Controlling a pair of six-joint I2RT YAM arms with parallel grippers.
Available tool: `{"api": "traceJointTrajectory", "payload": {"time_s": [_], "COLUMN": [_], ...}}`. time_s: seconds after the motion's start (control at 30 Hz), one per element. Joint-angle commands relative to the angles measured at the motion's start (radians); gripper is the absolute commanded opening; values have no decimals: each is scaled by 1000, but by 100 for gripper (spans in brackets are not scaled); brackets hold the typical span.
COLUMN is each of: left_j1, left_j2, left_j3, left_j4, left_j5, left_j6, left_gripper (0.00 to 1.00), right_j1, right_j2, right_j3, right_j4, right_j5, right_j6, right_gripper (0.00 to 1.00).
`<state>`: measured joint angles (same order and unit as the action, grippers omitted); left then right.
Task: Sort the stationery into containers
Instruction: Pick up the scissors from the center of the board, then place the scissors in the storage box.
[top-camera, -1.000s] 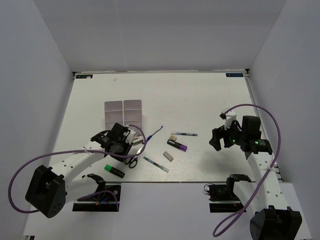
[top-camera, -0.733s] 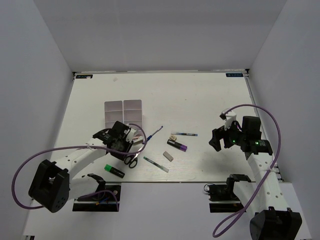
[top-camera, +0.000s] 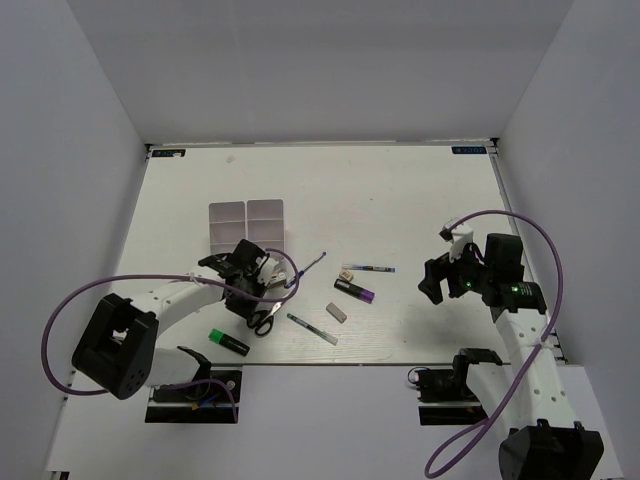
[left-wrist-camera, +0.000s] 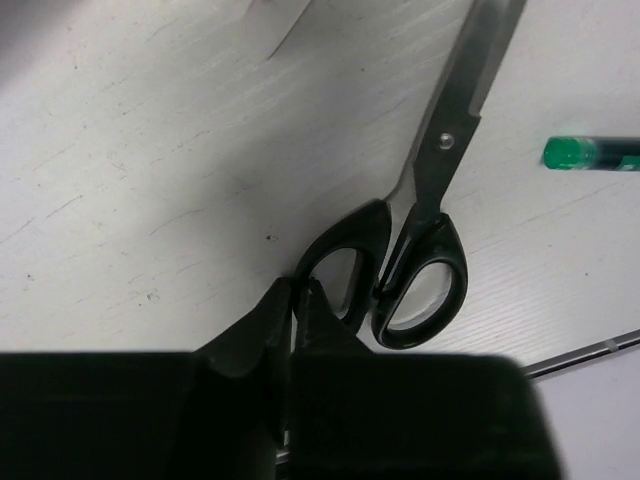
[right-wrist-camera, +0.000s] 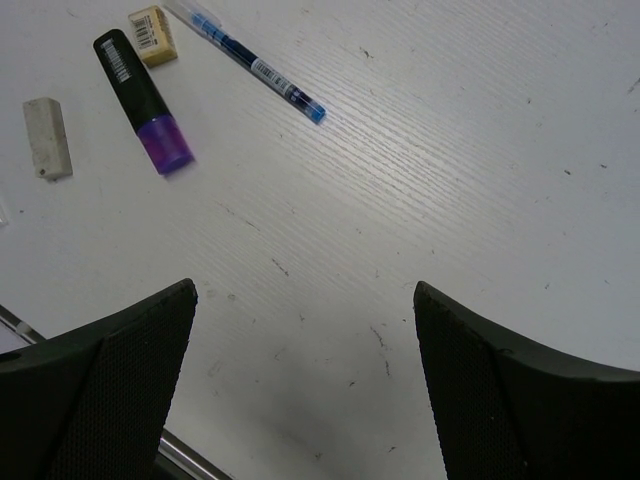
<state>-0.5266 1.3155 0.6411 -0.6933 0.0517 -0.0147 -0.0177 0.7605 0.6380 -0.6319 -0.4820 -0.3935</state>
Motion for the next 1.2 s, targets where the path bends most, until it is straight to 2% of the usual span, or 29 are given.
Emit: {"api": "traceJointTrajectory", "payload": {"time_s": [0.0,0.03,0.17,0.27,0.33,0.37,0.4,0.43,0.53,0.57,0.63,0.67,0.73,0.77,0.8,0.9,0.93,0.97,1.0,1.03,1.07,1.1,1.13,1.17], "left_j1": [-6,-15,-59,-108,-142,-163,-164,-176,-199,-208,-216,-217,-219,-219,-217,-220,-217,-205,-201,-193,-178,-171,-165,-152], "left_j2": [4,2,-53,-166,-185,-202,-203,-206,-200,-190,-182,-159,-142,-122,-116,-98,-98,-104,-104,-114,-120,-124,-124,-128], "left_j3": [11,14,49,112,202,277,278,352,440,453,494,508,532,546,558,556,543,502,485,465,391,367,326,286], "left_j4": [-12,-20,-113,-216,-258,-326,-347,-377,-420,-425,-422,-425,-410,-388,-376,-240,-189,-11,56,192,333,401,514,628], "left_j5": [-29,-38,-47,-88,-113,-183,-209,-234,-403,-523,-600,-721,-794,-911,-950,-1121,-1151,-1211,-1224,-1219,-1214,-1210,-1192,-1160], "left_j6": [7,9,7,-2,4,7,7,9,71,91,133,156,217,238,260,396,545,603,722,851,908,1040,1097,1242], "left_gripper": [6,0,0,0,0,0,0,0,0,0,0,0,0,0,0,0,0,0,0,0,0,0,0,0], "right_j1": [-2,-2,-1,-2,-1,1,-1,1,-1,-1,1,1,1,1,2,2,1,2,2,1,1,1,2,-1], "right_j2": [-15,-20,-27,-32,-35,-35,-38,-38,-38,-39,-39,-38,-39,-36,-38,-35,-38,-38,-39,-38,-38,-38,-38,-41], "right_j3": [29,29,32,32,34,34,34,34,35,35,35,34,35,35,35,35,35,37,35,37,37,38,40,38], "right_j4": [-3,-2,-6,-8,-9,-9,-11,-11,-11,-11,-11,-12,-11,-11,-11,-12,-11,-12,-12,-14,-17,-18,-15,-14], "right_j5": [-24,-30,-33,-38,-46,-47,-47,-50,-53,-53,-56,-58,-61,-60,-61,-61,-64,-66,-69,-69,-73,-75,-75,-78], "right_j6": [-4,-2,-2,-2,-7,-2,-1,-1,1,-1,1,-1,-1,1,2,2,4,1,4,4,4,2,2,4], "right_gripper": [90,90,90,90,90,90,90,90,90,90,90,90,90,90,90,90,90,90,90,90,90,90,90,90]}}
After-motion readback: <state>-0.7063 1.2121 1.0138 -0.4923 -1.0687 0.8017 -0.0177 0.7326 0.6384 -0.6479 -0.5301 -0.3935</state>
